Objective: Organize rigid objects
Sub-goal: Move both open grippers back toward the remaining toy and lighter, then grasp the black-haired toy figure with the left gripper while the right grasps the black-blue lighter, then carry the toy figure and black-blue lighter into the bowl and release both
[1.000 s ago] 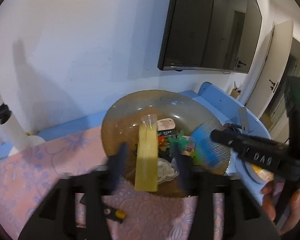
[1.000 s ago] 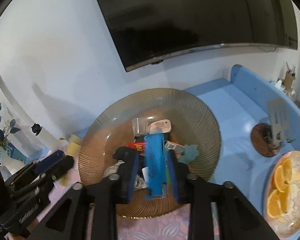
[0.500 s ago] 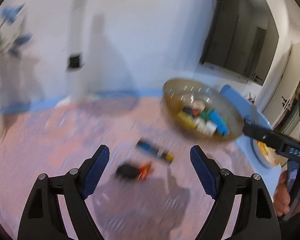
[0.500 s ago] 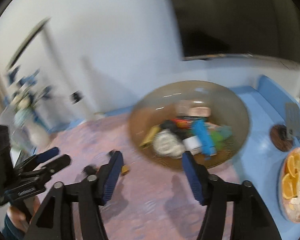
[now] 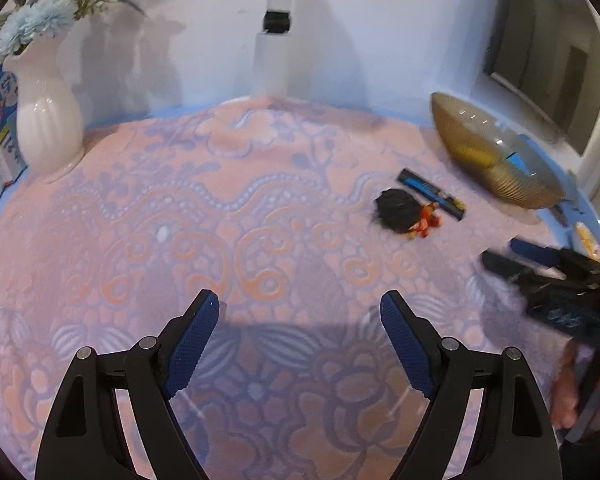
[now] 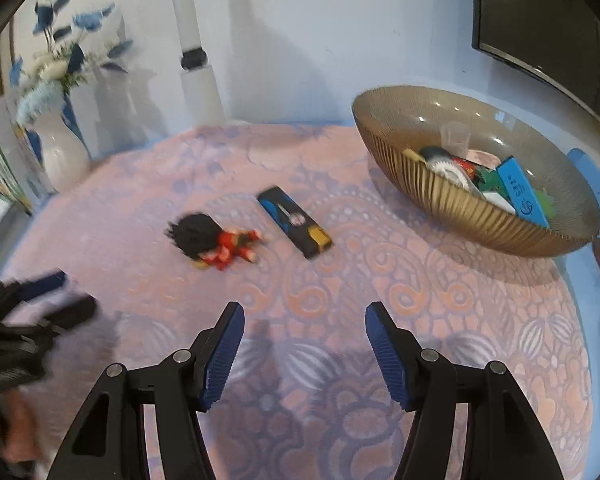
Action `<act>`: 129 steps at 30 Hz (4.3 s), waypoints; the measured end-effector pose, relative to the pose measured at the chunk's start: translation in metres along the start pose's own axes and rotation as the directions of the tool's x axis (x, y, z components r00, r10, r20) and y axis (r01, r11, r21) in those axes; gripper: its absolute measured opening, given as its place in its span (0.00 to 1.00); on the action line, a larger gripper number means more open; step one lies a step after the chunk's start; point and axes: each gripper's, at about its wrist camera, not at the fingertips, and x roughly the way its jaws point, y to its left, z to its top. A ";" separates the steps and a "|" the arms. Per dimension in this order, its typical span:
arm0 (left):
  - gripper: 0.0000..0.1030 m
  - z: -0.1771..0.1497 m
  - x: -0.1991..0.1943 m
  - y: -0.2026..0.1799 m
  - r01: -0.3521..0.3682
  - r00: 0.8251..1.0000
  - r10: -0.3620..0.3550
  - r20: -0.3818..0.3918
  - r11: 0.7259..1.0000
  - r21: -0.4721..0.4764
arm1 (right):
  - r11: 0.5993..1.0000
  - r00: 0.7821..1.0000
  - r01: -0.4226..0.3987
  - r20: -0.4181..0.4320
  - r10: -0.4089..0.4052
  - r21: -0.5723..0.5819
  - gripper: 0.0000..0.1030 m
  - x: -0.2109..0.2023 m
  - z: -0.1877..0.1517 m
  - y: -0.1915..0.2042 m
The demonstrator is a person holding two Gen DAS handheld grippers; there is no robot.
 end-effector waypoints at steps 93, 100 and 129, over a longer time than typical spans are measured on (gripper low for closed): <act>0.26 -0.001 0.011 -0.056 0.223 0.972 -0.183 -0.145 0.908 0.355 | 0.995 0.988 -0.082 -0.133 0.073 -0.062 0.32 -0.035 -0.039 0.015; 0.67 0.005 0.008 -0.053 0.187 0.980 -0.149 -0.132 0.916 0.355 | 0.996 0.988 -0.060 -0.145 0.049 -0.073 0.54 -0.029 -0.035 0.027; 0.27 0.076 -0.027 -0.142 0.216 0.968 -0.249 0.043 0.902 0.374 | 0.989 0.984 -0.132 0.132 0.123 0.060 0.22 -0.115 -0.001 -0.022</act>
